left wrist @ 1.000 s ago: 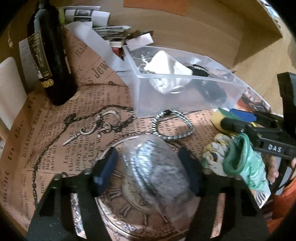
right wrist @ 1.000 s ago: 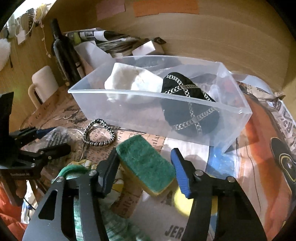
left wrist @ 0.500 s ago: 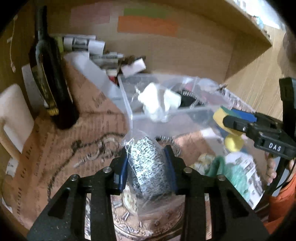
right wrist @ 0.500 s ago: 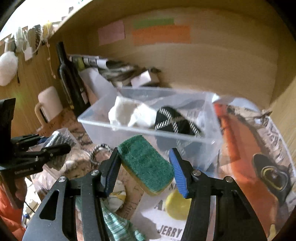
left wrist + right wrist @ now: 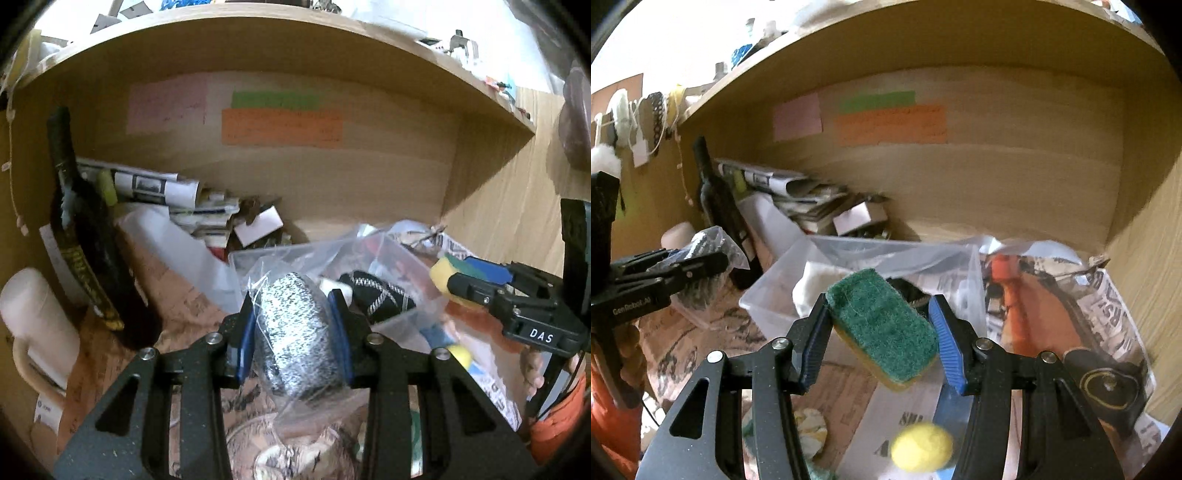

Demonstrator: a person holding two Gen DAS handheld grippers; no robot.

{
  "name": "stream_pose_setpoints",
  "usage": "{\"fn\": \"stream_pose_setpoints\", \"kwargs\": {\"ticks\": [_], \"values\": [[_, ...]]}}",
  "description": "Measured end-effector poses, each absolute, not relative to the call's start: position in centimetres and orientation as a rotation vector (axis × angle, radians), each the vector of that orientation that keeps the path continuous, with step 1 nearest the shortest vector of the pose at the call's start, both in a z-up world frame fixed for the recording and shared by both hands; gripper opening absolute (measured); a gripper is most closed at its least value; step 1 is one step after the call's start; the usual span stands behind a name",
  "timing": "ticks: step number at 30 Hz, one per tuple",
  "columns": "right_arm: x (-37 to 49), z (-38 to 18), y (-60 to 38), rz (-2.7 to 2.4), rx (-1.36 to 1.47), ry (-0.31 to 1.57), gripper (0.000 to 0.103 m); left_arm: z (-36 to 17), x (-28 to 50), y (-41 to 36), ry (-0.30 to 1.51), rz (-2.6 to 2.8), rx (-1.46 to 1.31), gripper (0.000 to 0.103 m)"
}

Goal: Organize soft objects
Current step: 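Carry the steel wool with the left tool while the right tool carries the sponge to the box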

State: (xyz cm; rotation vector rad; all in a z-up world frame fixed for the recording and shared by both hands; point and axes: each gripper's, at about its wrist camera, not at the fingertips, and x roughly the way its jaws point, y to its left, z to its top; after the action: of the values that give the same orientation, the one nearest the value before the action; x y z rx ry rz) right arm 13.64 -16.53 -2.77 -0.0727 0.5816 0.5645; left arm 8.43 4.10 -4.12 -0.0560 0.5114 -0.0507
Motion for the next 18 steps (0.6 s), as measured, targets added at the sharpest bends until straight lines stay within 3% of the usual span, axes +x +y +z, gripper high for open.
{"fn": "stream_pose_setpoints", "kwargs": {"ticks": [18], "values": [[19.0, -5.2, -11.2, 0.640, -0.178, 0.672, 0.050, -7.2, 15.8, 4.3, 0.616, -0.033, -0.077, 0.037]]}}
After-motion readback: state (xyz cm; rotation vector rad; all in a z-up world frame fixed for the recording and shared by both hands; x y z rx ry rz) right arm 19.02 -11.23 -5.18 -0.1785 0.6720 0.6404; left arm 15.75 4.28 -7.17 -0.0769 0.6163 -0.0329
